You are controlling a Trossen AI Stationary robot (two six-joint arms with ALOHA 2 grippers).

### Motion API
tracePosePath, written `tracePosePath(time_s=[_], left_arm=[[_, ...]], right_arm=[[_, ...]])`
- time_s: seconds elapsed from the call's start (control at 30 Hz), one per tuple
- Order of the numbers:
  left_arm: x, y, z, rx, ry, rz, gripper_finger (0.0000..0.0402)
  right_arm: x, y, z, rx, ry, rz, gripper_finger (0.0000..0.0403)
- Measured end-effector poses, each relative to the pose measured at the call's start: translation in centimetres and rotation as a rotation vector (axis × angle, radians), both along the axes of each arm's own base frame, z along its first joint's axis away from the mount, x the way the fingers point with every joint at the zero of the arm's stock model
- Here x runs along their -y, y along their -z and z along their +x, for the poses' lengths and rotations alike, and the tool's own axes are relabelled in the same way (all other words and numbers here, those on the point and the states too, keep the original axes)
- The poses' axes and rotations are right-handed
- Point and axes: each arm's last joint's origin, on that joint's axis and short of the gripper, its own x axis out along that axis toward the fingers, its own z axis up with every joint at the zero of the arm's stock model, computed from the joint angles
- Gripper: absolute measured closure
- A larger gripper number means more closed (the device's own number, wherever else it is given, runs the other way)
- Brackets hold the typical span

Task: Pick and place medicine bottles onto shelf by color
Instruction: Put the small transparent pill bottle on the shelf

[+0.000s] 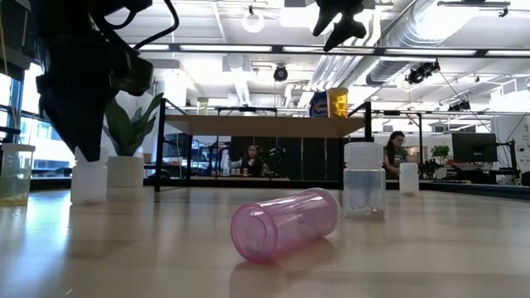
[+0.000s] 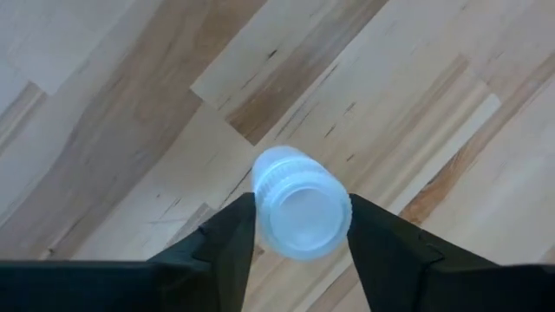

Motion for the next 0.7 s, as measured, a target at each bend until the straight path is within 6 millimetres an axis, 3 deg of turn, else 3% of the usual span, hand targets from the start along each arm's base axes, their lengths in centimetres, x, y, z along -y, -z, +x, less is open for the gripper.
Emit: tracePosePath(time_s=[0.17, 0.37, 0.7], left_arm=[[0.0, 0.0, 0.0, 0.0, 0.003, -0.009, 0.0268], [0.1, -0.4, 0.1, -0.008, 0.025, -0.039, 0.0265], [-2.4, -6.0, 2.3, 0.02, 0.122, 0.008, 0.0262]], right_arm=[[0.0, 0.0, 0.0, 0.0, 0.0, 0.0, 0.0143], [0.0, 0.0, 0.0, 0.0, 0.0, 0.0, 0.0144], [0.0, 0.0, 0.0, 0.0, 0.0, 0.0, 0.0143]])
